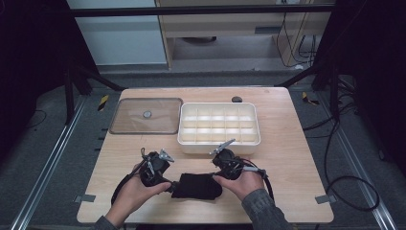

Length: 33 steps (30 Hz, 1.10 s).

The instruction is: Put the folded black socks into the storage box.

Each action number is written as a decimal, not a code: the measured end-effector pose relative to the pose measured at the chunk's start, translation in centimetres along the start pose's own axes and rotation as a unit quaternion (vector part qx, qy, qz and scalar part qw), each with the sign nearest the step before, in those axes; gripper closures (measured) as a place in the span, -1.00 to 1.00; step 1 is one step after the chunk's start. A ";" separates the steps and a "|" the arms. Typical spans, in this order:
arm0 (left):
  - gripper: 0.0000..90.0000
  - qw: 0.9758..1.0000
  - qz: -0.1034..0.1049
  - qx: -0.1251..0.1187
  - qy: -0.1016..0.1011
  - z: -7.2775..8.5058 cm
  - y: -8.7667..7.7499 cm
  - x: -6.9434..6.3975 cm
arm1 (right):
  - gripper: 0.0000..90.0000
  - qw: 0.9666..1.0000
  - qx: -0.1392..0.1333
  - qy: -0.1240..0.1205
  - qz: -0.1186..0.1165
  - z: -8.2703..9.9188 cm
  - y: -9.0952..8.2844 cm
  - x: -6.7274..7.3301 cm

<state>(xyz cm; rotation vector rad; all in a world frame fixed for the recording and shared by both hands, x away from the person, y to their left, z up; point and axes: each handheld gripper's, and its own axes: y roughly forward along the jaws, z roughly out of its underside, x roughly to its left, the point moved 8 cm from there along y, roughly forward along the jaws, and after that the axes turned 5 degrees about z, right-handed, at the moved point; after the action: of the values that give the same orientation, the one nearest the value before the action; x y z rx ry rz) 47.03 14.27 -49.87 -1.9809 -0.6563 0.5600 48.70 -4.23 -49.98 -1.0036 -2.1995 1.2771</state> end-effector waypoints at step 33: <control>-0.06 0.999 0.020 0.029 0.005 2.1 2.7 -1.5 | 0.32 1.000 0.025 -0.001 -0.016 -0.1 2.5 0.7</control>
<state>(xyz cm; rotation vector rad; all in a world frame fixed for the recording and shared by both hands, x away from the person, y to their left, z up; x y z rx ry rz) 45.19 13.51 -53.06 -1.9451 -0.5905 0.5864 49.27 -2.79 -52.11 -0.9455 -2.1651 1.3136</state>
